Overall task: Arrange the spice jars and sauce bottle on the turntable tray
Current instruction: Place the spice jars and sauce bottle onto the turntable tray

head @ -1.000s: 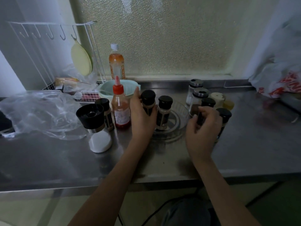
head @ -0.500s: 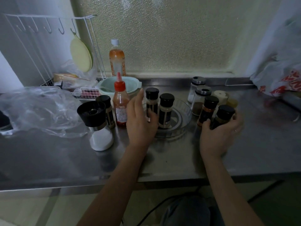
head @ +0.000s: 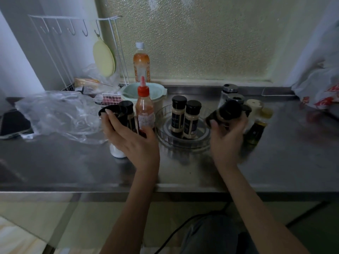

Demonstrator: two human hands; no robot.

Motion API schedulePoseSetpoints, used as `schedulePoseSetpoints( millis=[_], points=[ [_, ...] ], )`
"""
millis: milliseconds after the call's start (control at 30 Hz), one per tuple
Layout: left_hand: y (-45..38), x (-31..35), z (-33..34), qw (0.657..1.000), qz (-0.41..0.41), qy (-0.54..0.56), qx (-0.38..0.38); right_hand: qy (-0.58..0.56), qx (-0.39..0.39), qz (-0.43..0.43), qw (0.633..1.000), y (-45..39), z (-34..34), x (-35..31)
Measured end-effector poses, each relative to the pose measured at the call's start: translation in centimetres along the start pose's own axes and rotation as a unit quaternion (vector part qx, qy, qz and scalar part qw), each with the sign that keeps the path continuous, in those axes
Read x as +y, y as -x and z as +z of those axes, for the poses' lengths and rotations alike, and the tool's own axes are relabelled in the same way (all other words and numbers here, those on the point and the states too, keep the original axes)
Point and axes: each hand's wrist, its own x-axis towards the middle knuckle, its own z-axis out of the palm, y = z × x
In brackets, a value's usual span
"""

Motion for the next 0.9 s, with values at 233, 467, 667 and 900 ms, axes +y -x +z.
schedulePoseSetpoints(
  millis=[233,467,667,900],
  points=[
    [-1.0,-2.1,-0.3,0.983,-0.174,-0.044,-0.031,0.101,-0.094,0.017,0.99,-0.5,1.7,2.1],
    [-1.0,-1.2,-0.6,0.979,-0.182,0.095,-0.008,0.166,-0.026,0.004,0.986,0.0,1.5,1.0],
    [-2.2,1.9,0.0,0.976,-0.087,0.191,-0.061,0.224,-0.069,0.02,0.972,0.1,1.6,1.7],
    [-2.6,2.9,4.0,0.937,-0.074,0.235,-0.249,0.313,-0.126,0.023,0.941,-0.3,1.4,1.1]
  ],
)
